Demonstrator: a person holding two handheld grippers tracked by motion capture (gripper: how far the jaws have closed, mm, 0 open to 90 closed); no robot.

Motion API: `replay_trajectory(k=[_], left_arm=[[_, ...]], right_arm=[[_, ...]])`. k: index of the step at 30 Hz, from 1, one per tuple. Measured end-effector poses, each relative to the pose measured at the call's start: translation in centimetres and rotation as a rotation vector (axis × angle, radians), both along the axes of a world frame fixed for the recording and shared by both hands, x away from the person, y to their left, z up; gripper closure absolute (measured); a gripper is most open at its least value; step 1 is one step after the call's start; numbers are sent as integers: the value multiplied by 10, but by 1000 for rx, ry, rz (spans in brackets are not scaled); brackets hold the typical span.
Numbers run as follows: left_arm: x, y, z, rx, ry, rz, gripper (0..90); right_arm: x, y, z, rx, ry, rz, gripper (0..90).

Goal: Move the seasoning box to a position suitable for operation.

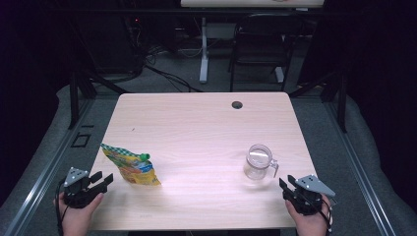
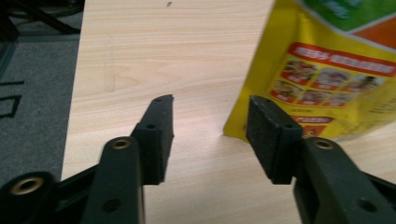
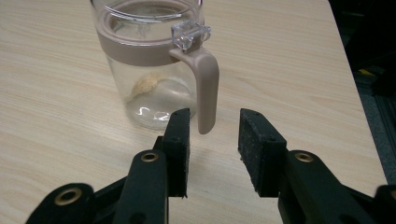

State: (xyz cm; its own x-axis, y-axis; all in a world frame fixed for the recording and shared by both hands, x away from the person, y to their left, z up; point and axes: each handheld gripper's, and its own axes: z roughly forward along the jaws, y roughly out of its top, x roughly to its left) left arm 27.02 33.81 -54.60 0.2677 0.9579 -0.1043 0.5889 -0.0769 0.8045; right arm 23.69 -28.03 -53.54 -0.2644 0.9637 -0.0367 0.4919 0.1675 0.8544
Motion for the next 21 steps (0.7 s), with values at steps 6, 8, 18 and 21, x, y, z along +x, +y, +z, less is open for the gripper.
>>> replay_trajectory(k=[6,8,18,21], left_arm=[[-3,-12,3,-10,1,-28,566],[-4,-15,3,-17,4,-42,575],[-11,-23,5,-7,7,-65,576],[-13,-23,7,-13,-10,-67,582]], right_arm=[[-7,4,1,-15,7,31,639],[-7,6,2,-4,2,38,639],[-2,21,0,-45,15,91,605],[-2,22,0,-42,10,90,600]])
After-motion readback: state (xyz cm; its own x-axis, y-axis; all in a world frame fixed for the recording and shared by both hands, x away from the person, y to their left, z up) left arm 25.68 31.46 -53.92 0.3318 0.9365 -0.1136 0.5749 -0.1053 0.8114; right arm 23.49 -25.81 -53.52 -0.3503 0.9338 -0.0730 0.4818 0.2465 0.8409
